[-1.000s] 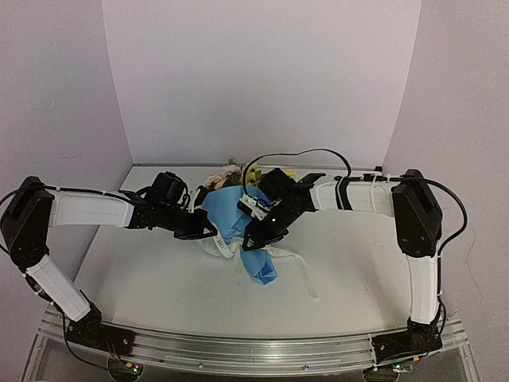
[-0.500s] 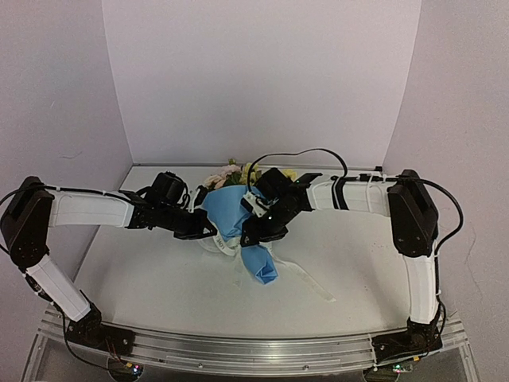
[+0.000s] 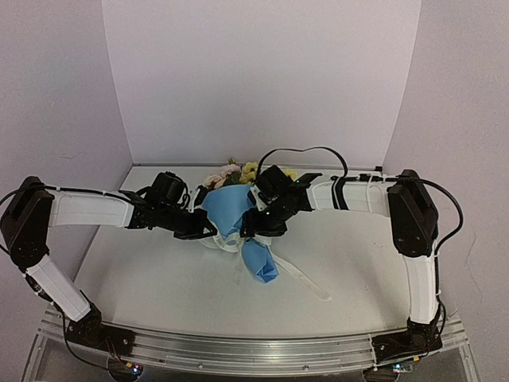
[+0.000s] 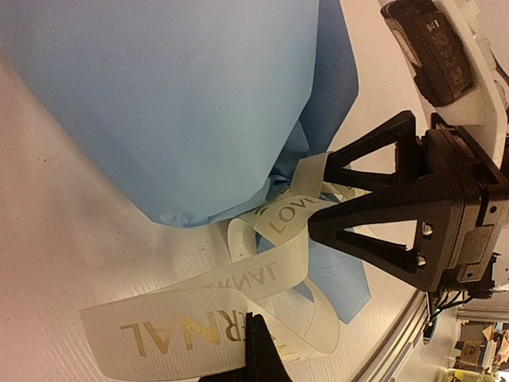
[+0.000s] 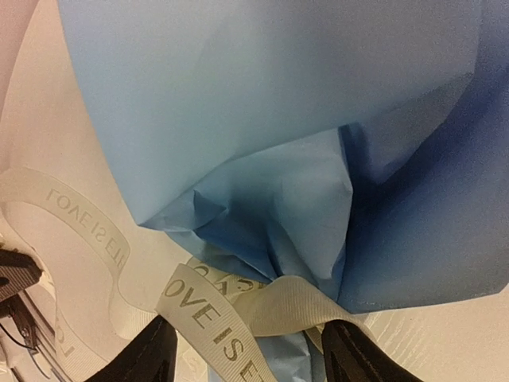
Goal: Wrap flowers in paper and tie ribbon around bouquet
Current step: Cross the half-tied ribbon over the folded bouquet.
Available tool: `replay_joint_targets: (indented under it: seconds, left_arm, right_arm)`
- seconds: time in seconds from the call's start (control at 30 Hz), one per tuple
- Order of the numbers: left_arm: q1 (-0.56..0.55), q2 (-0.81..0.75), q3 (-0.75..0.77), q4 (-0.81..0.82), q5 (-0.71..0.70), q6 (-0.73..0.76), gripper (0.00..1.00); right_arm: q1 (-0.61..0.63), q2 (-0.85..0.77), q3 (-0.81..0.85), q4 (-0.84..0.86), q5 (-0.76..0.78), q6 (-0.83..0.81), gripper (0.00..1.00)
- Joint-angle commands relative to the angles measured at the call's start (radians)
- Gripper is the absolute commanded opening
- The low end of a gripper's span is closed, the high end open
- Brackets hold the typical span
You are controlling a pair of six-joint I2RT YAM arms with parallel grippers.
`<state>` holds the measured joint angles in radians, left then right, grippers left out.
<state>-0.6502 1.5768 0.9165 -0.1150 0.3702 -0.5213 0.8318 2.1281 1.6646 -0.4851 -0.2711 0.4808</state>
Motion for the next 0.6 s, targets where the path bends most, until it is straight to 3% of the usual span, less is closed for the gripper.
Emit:
replay_joint_targets:
  seconds: [0.0, 0.57]
  left_arm:
    - [-0.004, -0.024, 0.024, 0.019, -0.004, 0.011, 0.00]
    - [-0.005, -0.053, -0.009, 0.039, 0.000, 0.009, 0.00]
  right_arm:
    - [-0.001, -0.004, 0.007, 0.059, 0.061, 0.088, 0.65]
    - [0.017, -0.027, -0.049, 0.176, 0.126, 0.198, 0.69]
